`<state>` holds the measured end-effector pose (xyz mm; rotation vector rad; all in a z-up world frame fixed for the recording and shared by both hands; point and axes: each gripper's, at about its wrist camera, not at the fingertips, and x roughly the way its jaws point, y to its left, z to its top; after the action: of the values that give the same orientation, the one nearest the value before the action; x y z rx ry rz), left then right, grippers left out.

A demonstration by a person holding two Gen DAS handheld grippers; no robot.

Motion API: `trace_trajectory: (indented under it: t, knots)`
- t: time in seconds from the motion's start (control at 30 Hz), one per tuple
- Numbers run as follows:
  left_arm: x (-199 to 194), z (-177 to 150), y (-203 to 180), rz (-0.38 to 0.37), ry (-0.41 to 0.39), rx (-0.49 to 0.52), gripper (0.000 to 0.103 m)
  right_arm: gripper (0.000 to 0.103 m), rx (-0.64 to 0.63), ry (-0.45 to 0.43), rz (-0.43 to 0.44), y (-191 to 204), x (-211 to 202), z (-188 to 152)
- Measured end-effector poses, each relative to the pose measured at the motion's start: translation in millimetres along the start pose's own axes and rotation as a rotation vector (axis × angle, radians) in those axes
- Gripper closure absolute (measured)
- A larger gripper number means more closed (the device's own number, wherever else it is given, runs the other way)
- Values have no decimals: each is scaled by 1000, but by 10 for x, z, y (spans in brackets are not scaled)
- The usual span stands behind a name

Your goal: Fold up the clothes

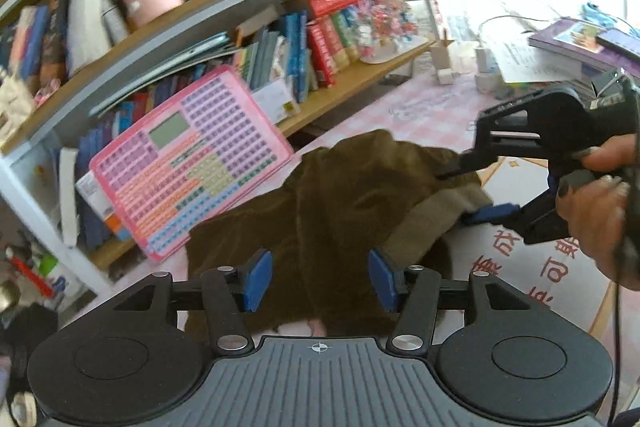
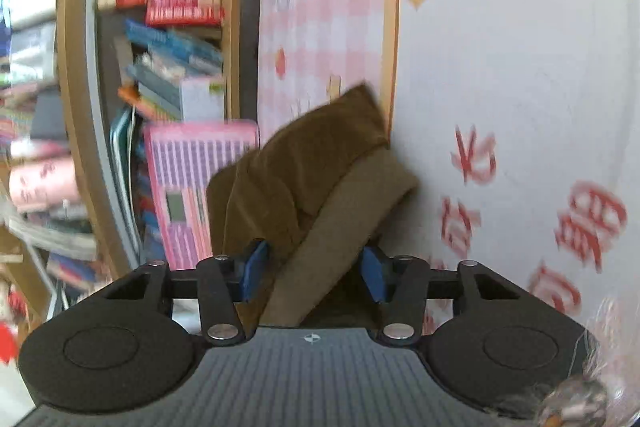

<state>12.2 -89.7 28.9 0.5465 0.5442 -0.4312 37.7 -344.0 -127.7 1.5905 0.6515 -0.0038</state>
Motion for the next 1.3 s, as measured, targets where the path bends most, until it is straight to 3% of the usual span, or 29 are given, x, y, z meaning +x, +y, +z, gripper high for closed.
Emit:
trace_trajectory:
  t: [0.03, 0.07, 0.1, 0.2, 0.33, 0.47, 0.63, 0.7, 0.8, 0.87, 0.93, 1.0, 1.13, 1.23, 1.3]
  knots:
    - [-12, -18, 33, 8, 4, -13, 49, 69, 15, -22, -6, -25, 17, 28]
    - [-24, -38, 73, 16, 7, -28, 49, 91, 21, -46, 3, -32, 13, 64]
    - [-36, -66, 129, 25, 10, -46, 49, 99, 22, -71, 18, -34, 0, 103]
    - [-85, -169, 318, 41, 16, -120, 49, 99, -96, -159, 145, 320, -163, 233]
    - [-108, -320, 649, 77, 32, -256, 49, 99, -360, -263, 318, 1274, -540, 346]
    - [-193, -489, 983, 111, 25, -404, 49, 99, -574, -346, 494, 2186, -876, 210]
    - [-316, -680, 1269, 157, 8, -501, 49, 99, -897, -427, 662, 3124, -1283, -426]
    - [-347, -783, 1373, 175, 10, -543, 49, 99, -1006, -394, 662, 3224, -1296, -813]
    - [-371, -984, 1479, 183, 26, -614, 49, 99, -1188, -298, 517, 2981, -991, -1504]
    - [-383, -1133, 1532, 182, 44, -661, 49, 99, -1272, -158, 356, 2567, -587, -1920]
    - [-379, -1258, 1570, 182, 71, -698, 49, 98, -1278, 94, 158, 2056, -50, -2249]
    - [-391, -1365, 1595, 184, 91, -714, 49, 95, -1296, 400, -75, 1581, 519, -2548]
    - [-437, -1477, 1626, 181, 99, -714, 49, 90, -1336, 682, -290, 1098, 890, -2849]
    - [-419, -1512, 1644, 171, 103, -723, 49, 63, -1350, 646, -318, 1058, 743, -2771]
    - [-400, -1506, 1647, 156, 98, -717, 49, 63, -1359, 607, -329, 1051, 619, -2700]
